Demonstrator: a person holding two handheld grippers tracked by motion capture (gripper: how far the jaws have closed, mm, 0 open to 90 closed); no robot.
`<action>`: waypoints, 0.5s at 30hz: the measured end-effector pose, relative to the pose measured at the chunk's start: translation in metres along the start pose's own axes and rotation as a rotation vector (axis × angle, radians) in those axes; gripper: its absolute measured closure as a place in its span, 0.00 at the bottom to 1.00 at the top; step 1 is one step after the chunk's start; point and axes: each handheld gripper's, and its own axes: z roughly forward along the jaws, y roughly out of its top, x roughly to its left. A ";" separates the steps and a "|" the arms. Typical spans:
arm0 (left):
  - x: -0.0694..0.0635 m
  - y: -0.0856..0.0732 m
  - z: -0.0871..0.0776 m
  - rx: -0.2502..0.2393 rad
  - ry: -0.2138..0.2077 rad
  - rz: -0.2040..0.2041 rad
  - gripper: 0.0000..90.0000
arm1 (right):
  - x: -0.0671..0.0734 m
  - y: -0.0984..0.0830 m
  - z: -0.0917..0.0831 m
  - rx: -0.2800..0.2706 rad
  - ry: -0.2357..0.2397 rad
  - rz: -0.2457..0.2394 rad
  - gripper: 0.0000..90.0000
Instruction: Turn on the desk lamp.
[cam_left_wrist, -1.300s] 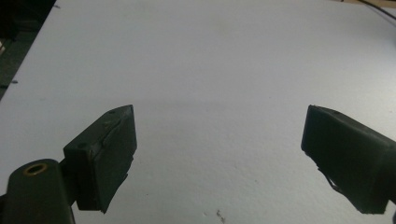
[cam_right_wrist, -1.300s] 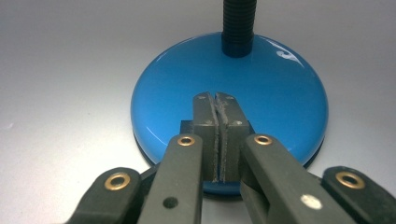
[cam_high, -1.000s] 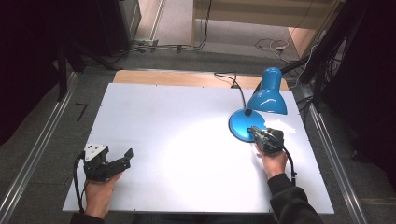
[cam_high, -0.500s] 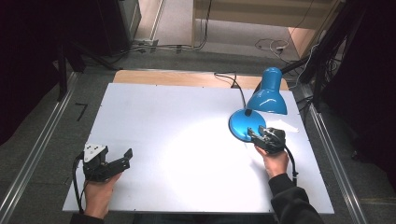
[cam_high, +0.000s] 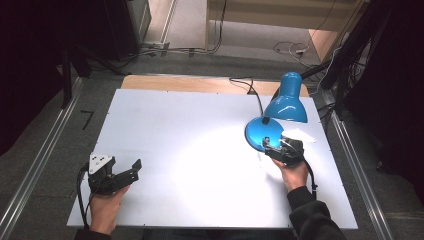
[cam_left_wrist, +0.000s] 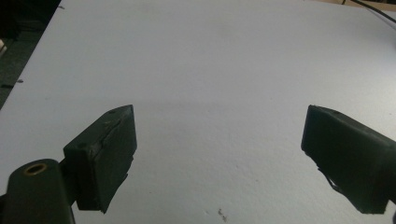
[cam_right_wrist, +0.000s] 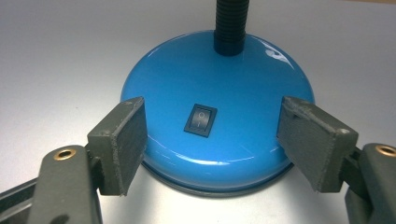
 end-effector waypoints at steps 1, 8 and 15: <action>0.000 0.000 0.000 0.000 -0.001 0.000 0.12 | 0.000 0.000 0.000 0.001 0.001 0.005 0.23; -0.001 0.000 -0.001 -0.003 -0.001 0.002 0.12 | -0.005 0.001 -0.001 0.017 0.001 0.049 0.15; -0.001 0.000 -0.001 -0.005 -0.001 0.002 0.12 | -0.004 0.001 -0.001 0.025 0.020 0.057 0.14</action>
